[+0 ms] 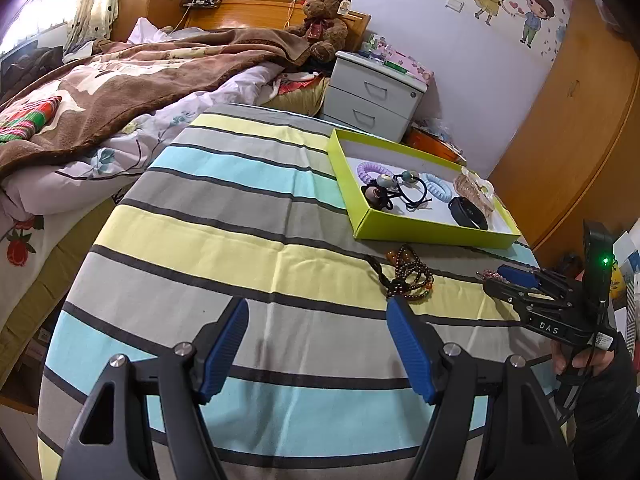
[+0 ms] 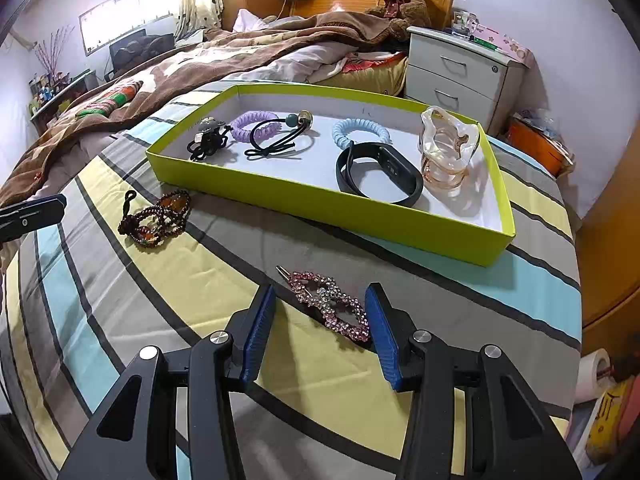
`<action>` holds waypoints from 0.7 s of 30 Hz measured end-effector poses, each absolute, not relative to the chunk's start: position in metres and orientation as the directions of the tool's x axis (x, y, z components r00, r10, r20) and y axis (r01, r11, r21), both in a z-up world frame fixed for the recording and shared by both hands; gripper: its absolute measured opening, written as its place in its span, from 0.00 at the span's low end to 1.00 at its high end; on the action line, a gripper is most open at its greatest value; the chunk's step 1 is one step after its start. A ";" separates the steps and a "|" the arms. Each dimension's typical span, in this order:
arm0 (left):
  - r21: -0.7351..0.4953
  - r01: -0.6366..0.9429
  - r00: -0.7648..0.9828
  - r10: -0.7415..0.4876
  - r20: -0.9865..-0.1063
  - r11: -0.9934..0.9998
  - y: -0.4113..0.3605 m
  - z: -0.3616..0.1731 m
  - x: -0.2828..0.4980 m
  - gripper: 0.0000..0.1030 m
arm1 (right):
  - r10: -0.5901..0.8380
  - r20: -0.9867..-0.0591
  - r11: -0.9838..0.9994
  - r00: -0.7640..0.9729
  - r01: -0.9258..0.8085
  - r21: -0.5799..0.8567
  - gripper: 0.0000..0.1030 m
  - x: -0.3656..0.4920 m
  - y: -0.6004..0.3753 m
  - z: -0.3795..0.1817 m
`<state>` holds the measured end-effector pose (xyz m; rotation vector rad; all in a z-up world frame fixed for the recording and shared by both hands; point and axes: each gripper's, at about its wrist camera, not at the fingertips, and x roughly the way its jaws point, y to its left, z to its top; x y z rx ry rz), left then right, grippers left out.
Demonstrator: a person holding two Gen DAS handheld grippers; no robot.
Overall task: Organize jewelry
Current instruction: 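Reach the right tool to the pink rhinestone hair clip and grasp it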
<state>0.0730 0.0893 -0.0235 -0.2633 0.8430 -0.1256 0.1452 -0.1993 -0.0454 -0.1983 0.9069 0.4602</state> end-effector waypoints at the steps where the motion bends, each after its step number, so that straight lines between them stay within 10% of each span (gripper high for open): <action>1: -0.279 0.007 0.659 -0.214 -0.721 0.960 0.089 -0.024 0.073 0.71 | 0.300 -0.795 0.885 0.528 -0.464 0.026 0.46 0.145 -0.198 -0.045; 21: -0.282 0.071 0.625 -0.263 -0.735 0.957 0.064 -0.027 0.089 0.71 | 0.287 -0.773 0.902 0.565 -0.431 0.021 0.34 0.128 -0.201 -0.040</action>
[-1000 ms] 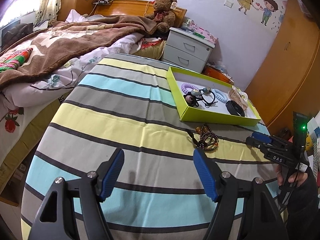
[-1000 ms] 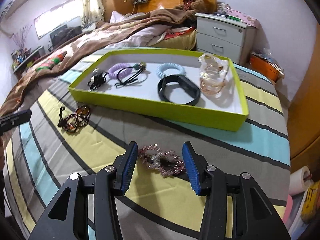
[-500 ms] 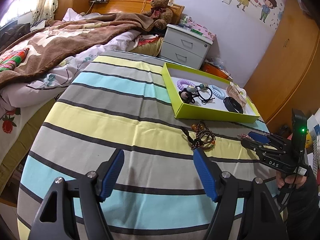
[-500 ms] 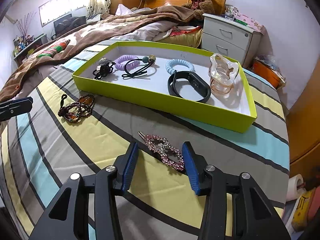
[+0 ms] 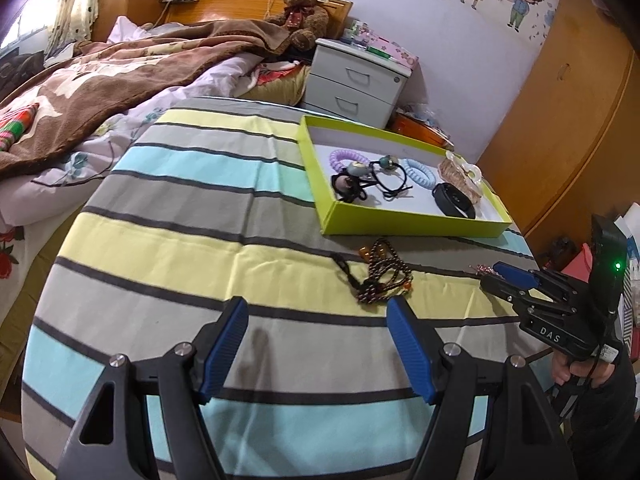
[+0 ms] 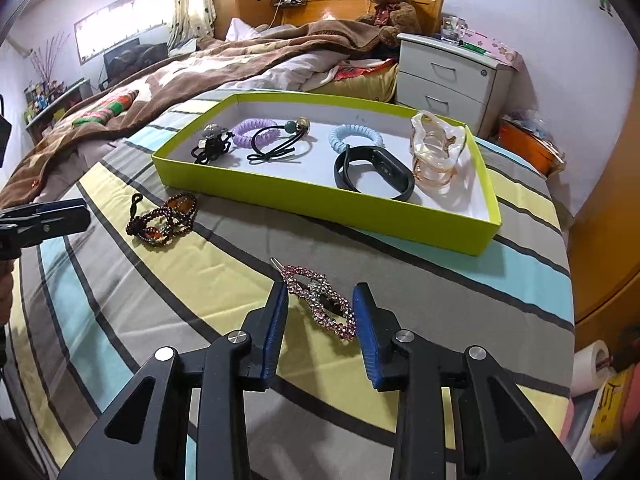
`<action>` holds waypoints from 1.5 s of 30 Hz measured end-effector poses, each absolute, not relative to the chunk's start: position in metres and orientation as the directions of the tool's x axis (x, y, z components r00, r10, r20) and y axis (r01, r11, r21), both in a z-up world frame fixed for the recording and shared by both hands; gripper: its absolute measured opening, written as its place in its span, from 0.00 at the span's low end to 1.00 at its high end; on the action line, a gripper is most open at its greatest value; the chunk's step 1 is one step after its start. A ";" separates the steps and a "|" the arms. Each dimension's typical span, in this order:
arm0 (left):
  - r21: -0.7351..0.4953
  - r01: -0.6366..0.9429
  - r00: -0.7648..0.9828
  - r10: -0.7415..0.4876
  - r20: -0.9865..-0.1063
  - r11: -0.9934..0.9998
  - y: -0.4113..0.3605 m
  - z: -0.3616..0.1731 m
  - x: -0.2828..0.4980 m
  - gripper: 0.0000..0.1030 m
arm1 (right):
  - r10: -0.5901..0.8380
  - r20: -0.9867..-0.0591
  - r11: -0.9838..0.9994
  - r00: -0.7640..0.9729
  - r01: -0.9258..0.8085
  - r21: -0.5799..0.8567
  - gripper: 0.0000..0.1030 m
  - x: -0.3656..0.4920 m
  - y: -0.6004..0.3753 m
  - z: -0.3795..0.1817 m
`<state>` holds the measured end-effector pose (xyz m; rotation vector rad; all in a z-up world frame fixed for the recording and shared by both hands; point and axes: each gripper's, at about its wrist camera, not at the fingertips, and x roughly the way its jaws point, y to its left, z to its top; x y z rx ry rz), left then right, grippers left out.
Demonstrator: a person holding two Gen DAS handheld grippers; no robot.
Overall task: Organize jewelry
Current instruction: 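Reach the right tool to the pink rhinestone hair clip and grasp it, then grasp the brown beaded bracelet with the left tool while right holds the clip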
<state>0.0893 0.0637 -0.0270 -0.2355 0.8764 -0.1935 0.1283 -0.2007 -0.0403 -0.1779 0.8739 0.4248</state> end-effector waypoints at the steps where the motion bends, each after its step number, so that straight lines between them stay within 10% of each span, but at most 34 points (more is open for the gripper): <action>1: -0.283 0.080 0.622 -0.270 -0.735 0.956 0.061 -0.028 0.091 0.71 | 0.290 -0.771 0.904 0.567 -0.426 0.027 0.34 0.127 -0.202 -0.040; 38: -0.059 0.227 0.593 -0.186 -0.783 0.972 -0.012 -0.045 0.141 0.70 | 0.331 -0.744 0.907 0.581 -0.414 0.080 0.34 0.112 -0.205 -0.033; 45: -0.056 0.271 0.589 -0.211 -0.780 0.961 -0.023 -0.044 0.140 0.53 | 0.332 -0.741 0.907 0.583 -0.413 0.081 0.34 0.112 -0.205 -0.032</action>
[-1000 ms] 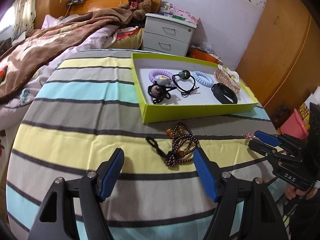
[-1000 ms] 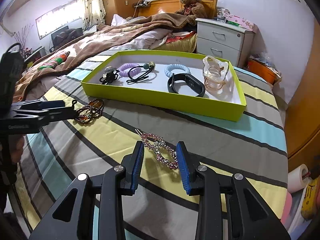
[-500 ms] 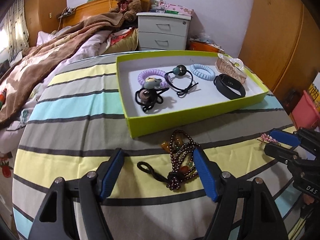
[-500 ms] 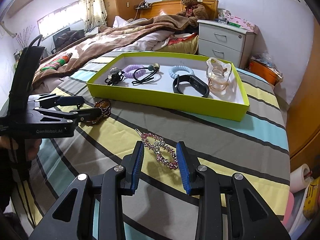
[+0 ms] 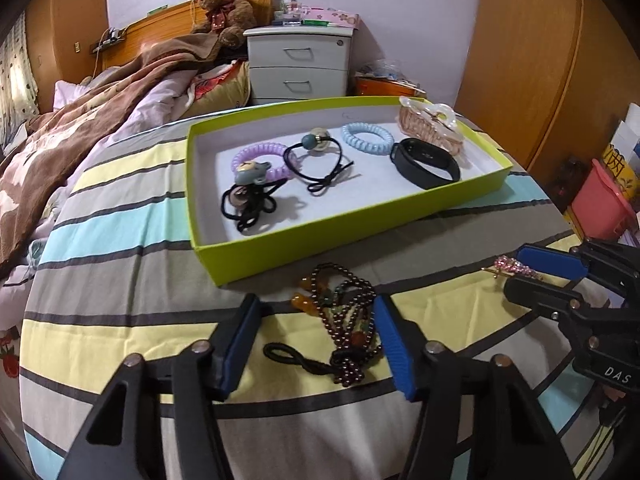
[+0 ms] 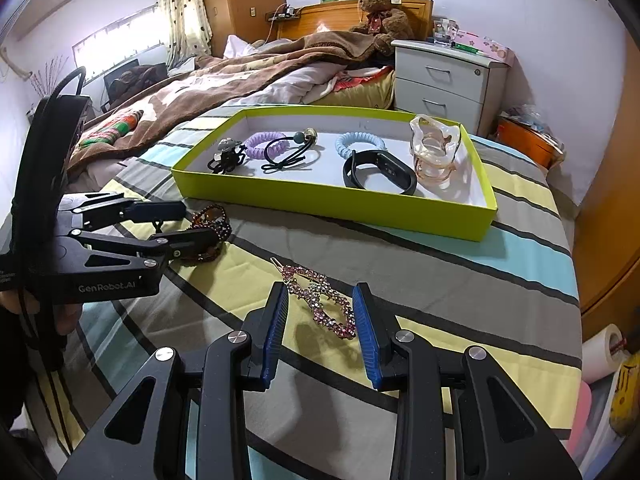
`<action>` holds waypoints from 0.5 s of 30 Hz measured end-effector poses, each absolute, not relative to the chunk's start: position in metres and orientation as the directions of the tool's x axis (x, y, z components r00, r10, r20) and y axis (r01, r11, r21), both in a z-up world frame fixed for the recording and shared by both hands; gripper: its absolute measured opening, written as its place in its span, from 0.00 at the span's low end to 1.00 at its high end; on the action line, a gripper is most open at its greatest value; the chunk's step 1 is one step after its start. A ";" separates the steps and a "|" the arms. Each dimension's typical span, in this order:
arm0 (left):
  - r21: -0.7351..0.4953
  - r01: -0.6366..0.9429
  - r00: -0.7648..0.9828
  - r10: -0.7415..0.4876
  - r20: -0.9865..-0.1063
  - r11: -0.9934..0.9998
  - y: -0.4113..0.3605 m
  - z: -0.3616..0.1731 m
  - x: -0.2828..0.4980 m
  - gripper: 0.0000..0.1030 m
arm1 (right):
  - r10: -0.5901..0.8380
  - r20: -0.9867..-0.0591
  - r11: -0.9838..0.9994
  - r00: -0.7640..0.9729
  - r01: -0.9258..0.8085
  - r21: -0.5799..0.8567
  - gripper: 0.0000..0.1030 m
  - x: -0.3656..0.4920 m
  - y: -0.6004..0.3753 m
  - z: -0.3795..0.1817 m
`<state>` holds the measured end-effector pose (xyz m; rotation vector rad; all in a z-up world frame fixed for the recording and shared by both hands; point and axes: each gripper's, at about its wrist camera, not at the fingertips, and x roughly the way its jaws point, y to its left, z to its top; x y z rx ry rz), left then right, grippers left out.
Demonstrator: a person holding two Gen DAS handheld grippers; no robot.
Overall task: Organize jewelry
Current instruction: 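Grasp the brown beaded bracelet with the left tool while right holds the clip, then lift both items and carry them over the green tray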
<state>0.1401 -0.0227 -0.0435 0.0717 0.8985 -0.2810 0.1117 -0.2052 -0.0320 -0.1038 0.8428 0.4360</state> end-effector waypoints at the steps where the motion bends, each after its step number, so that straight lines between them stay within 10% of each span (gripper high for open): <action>1: -0.053 0.280 0.588 -0.215 -0.780 0.958 -0.024 -0.043 0.139 0.49 | 0.332 -0.741 0.907 0.583 -0.413 0.082 0.34 0.112 -0.206 -0.032; 15: -0.070 0.296 0.577 -0.237 -0.781 0.953 -0.031 -0.041 0.137 0.18 | 0.335 -0.737 0.908 0.587 -0.410 0.087 0.34 0.112 -0.206 -0.033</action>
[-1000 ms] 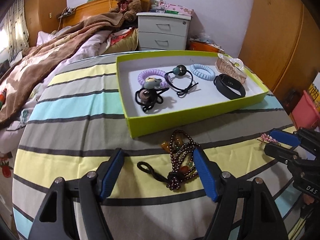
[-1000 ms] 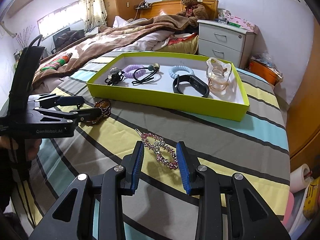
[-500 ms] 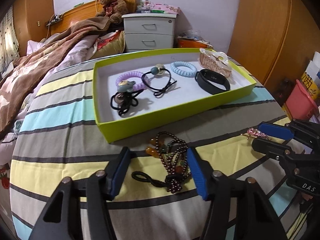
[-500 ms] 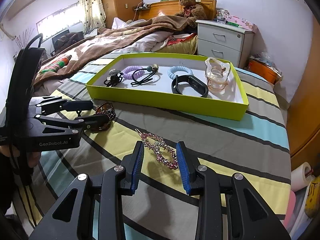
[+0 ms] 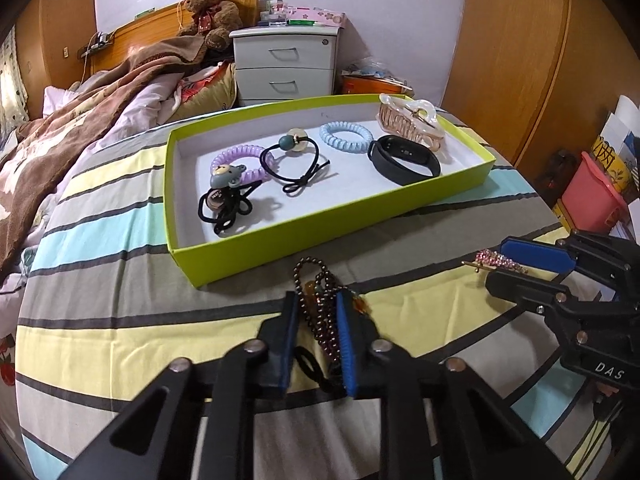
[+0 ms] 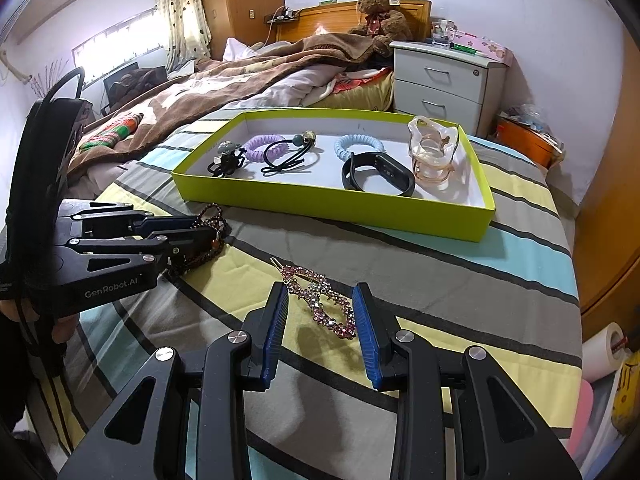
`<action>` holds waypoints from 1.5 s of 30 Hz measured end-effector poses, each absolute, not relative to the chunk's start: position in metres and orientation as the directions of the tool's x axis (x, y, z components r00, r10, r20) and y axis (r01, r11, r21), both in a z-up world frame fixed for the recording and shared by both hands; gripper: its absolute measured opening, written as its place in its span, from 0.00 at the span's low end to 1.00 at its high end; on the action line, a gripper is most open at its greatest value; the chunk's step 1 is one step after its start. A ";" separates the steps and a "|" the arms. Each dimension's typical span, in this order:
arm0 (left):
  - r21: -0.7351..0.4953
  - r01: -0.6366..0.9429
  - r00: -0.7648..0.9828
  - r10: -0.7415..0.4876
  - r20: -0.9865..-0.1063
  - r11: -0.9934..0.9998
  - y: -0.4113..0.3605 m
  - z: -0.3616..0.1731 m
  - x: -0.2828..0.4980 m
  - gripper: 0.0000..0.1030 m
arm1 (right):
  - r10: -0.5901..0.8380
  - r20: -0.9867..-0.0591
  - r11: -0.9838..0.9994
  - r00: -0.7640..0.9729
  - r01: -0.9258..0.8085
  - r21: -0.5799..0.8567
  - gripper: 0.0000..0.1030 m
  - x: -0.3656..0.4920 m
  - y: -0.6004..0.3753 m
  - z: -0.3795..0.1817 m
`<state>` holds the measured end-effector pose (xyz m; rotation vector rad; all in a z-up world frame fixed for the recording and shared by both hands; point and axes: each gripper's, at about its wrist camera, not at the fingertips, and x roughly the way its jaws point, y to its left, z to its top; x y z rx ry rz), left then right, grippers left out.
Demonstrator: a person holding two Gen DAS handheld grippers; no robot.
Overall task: Organize jewelry
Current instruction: 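Lift both items and carry them over the green tray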
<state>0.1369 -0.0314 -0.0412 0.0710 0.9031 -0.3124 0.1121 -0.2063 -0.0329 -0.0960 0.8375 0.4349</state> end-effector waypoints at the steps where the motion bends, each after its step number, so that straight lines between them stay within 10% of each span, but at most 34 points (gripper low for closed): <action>1: -0.072 0.292 0.578 -0.236 -0.781 0.954 -0.032 -0.041 0.137 0.17 | 0.335 -0.737 0.908 0.586 -0.410 0.087 0.34 0.112 -0.206 -0.033; 45: -0.125 0.253 0.693 -0.270 -0.669 0.959 -0.004 0.038 0.131 0.13 | 0.339 -0.640 0.913 0.689 -0.407 0.046 0.34 0.110 -0.199 0.032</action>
